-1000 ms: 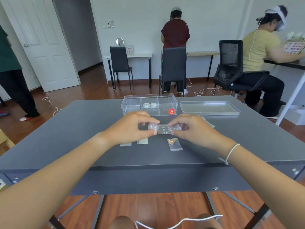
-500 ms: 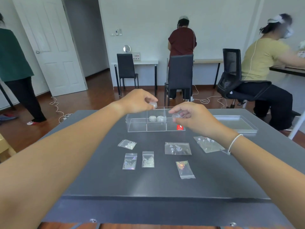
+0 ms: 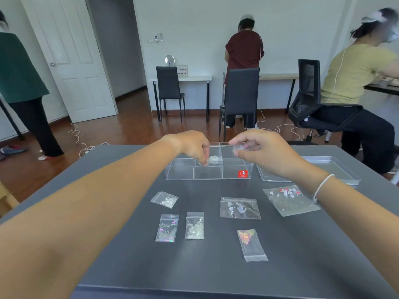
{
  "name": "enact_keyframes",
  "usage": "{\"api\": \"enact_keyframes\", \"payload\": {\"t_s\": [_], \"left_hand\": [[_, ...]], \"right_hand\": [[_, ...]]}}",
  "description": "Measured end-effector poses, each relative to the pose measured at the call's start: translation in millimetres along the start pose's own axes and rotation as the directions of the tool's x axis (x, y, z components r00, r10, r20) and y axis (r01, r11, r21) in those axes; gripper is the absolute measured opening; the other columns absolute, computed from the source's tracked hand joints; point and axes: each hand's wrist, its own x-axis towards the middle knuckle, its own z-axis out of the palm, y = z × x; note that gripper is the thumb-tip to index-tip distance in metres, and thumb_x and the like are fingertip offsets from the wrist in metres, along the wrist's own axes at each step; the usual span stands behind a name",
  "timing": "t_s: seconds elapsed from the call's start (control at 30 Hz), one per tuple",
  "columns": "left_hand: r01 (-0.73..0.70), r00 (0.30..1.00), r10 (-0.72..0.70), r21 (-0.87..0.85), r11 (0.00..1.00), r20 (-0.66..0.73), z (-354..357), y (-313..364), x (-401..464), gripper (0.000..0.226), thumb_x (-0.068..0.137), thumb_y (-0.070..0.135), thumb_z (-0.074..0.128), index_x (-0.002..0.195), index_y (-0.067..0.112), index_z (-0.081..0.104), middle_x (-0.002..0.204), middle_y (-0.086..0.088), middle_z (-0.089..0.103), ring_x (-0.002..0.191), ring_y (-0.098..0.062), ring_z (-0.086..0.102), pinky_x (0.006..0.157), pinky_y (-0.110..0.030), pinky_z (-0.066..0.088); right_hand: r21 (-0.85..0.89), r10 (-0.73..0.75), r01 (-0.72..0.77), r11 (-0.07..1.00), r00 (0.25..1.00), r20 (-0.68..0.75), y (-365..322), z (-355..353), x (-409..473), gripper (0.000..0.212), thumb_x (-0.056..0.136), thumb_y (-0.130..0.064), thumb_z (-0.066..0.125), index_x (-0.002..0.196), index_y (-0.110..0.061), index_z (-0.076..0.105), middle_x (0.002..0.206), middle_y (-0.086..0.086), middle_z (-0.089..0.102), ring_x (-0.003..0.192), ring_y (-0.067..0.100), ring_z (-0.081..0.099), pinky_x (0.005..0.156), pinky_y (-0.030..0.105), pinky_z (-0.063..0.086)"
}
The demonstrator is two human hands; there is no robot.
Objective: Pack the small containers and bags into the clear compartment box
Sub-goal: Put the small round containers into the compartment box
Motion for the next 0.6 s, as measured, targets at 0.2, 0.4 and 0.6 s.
{"api": "enact_keyframes", "payload": {"t_s": [0.2,0.4,0.6], "left_hand": [[0.025,0.995,-0.036,0.128,0.991,0.088,2,3,8,0.018,0.071,0.028,0.075,0.083,0.02,0.063,0.09,0.004,0.06,0.085,-0.017,0.052,0.073,-0.025,0.04],[0.06,0.987,-0.075,0.105,0.993,0.139,4,-3,12,0.023,0.068,0.03,0.078,0.085,0.018,0.067,0.089,0.005,0.061,0.085,-0.016,0.053,0.077,-0.028,0.043],[0.011,0.998,-0.012,0.021,1.0,0.058,0,-8,7,0.011,0.072,0.025,0.074,0.079,0.023,0.066,0.076,0.017,0.058,0.08,-0.009,0.053,0.071,-0.023,0.039]], "right_hand": [[0.022,-0.013,0.013,1.0,1.0,0.002,2,1,4,0.018,0.081,-0.015,0.068,0.088,-0.031,0.066,0.096,-0.008,0.06,0.081,0.004,0.055,0.085,0.025,0.046],[0.015,-0.012,0.012,1.0,1.0,0.006,4,1,5,0.017,0.081,-0.017,0.068,0.085,-0.032,0.065,0.098,-0.006,0.061,0.081,0.004,0.056,0.084,0.022,0.045],[0.01,0.009,-0.009,1.0,1.0,0.027,4,7,12,0.015,0.08,-0.016,0.069,0.092,-0.025,0.069,0.093,-0.008,0.062,0.086,0.011,0.059,0.083,0.022,0.046]]}}
